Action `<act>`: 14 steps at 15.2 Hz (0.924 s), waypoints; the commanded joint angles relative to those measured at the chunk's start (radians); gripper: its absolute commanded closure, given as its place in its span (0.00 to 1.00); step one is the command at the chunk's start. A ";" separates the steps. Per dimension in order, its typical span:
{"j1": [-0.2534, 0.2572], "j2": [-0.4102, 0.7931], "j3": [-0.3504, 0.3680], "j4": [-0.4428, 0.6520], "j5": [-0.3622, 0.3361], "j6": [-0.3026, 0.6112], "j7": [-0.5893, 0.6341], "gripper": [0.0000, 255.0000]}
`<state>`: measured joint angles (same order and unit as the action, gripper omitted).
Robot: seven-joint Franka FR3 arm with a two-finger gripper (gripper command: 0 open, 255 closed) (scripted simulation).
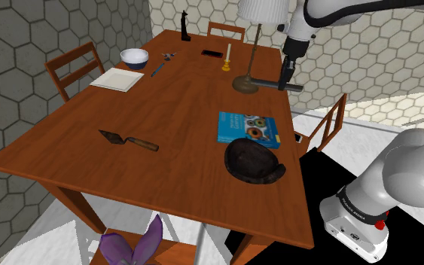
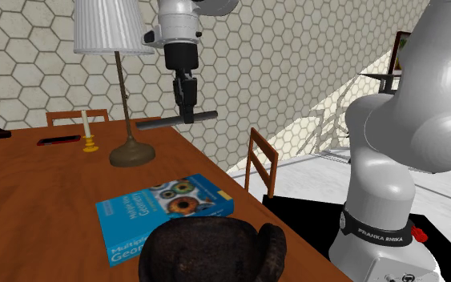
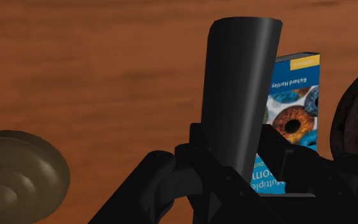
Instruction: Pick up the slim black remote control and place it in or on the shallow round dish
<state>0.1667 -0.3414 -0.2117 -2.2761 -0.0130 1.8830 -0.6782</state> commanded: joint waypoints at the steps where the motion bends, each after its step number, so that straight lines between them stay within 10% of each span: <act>1: 0.014 -0.050 0.032 -0.043 0.005 -0.005 0.047 1.00; 14: 0.145 -0.239 0.270 -0.219 0.126 -0.002 0.352 1.00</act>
<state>0.2995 -0.5690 0.0380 -2.4857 0.0998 1.8818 -0.3531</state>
